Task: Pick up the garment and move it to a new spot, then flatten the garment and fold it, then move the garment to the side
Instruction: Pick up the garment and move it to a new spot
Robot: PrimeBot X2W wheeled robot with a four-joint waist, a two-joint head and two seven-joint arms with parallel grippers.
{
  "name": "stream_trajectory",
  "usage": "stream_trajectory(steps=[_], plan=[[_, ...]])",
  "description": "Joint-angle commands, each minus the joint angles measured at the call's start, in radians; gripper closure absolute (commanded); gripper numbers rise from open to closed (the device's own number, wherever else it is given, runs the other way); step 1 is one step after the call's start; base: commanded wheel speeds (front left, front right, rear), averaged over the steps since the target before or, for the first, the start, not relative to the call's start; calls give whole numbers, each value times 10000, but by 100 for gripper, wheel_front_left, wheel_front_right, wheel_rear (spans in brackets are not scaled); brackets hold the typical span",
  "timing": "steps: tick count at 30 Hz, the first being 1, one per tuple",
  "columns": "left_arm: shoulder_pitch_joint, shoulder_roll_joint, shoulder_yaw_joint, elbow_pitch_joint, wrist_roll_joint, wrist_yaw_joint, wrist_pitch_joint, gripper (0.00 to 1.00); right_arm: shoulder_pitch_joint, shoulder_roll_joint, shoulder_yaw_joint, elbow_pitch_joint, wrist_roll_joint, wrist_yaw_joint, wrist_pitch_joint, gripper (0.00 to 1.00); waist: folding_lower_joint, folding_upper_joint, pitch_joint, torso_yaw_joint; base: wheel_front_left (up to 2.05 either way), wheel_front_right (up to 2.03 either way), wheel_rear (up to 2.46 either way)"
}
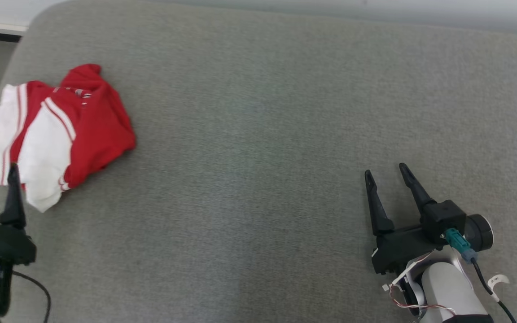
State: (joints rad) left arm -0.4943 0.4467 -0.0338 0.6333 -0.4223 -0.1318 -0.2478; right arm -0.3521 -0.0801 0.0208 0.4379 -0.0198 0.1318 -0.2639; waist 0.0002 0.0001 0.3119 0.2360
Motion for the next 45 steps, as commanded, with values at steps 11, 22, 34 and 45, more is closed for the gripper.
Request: stream_trajectory(steps=[11,22,34,45], plan=[[-1102,784,-1164,1828,-1636,24,635,0,-243,-334,-15,-55,-104,-25,4,0,-2,-1,910,-1159,0,0,0],[-1882,299,-1333,4325,-2268,23,1101,81,-279,-292,17,62,89,-25,12,0,-2,-1,911,-1621,0,0,0],[-2551,951,-2627,3057,-2714,21,1085,100,-152,114,70,240,420,-25,1,0,-2,-1,99,-2012,0,0,0],[-3319,553,-4232,894,-2697,21,552,100,49,287,19,354,801,-25,2,0,-2,-1,-293,-2891,0,0,0]])
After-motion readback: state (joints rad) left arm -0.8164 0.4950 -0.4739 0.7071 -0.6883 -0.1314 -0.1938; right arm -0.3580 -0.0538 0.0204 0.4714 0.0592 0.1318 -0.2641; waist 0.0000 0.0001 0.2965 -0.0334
